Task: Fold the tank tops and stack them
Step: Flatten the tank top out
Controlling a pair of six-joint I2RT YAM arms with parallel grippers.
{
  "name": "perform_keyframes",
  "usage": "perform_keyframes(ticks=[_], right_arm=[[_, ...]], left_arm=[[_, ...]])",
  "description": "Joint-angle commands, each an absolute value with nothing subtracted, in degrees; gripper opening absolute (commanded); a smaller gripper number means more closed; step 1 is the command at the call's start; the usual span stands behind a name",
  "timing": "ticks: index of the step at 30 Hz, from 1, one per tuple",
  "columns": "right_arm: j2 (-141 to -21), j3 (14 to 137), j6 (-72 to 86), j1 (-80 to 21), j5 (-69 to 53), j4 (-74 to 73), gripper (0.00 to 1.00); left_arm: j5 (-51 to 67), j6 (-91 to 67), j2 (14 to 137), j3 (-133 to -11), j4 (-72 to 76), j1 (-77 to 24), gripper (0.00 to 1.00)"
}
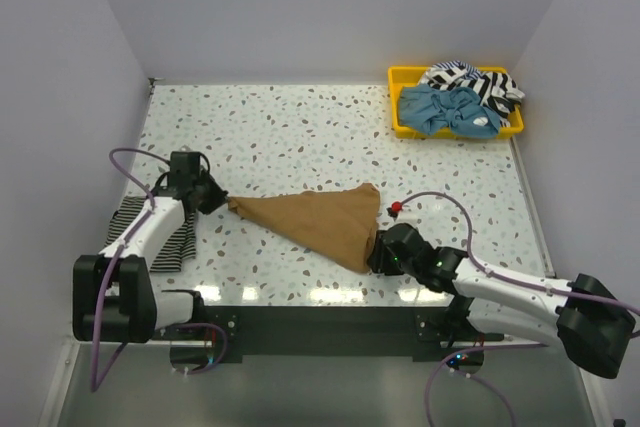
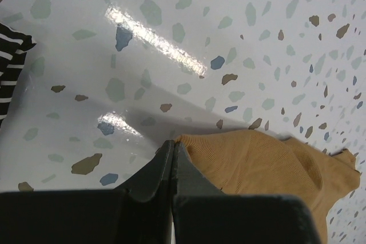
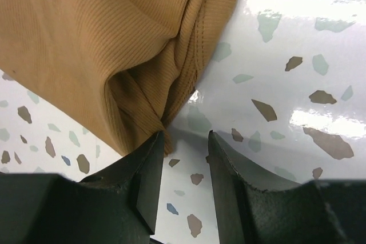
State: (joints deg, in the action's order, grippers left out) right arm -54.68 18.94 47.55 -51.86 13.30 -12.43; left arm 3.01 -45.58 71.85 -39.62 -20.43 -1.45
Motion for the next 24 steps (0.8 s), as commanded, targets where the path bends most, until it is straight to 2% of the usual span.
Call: perform_keyframes(ticks=[1, 12, 18, 24], right_arm=[[-56.6, 20.5, 44.8, -53.2, 12.4, -8.3, 0.41], [-55.0, 18.5, 43.9, -56.0, 11.1, -3.3, 0.41], [-58.2, 19.2, 43.0, -56.5, 10.7, -2.4, 0.40], [-60.4, 19.2, 43.4, -57.3, 9.0, -0.6, 0.36]], left_arm=[[1.7, -46.8, 73.0, -42.7, -17.3, -0.9, 0.00], [1.8, -46.9, 75.6, -43.7, -16.3, -0.9, 0.00], [1.8, -47.0, 76.2, -43.9, -16.1, -0.9, 0.00], [1.8, -47.1, 76.3, -44.1, -16.1, -0.9, 0.00]])
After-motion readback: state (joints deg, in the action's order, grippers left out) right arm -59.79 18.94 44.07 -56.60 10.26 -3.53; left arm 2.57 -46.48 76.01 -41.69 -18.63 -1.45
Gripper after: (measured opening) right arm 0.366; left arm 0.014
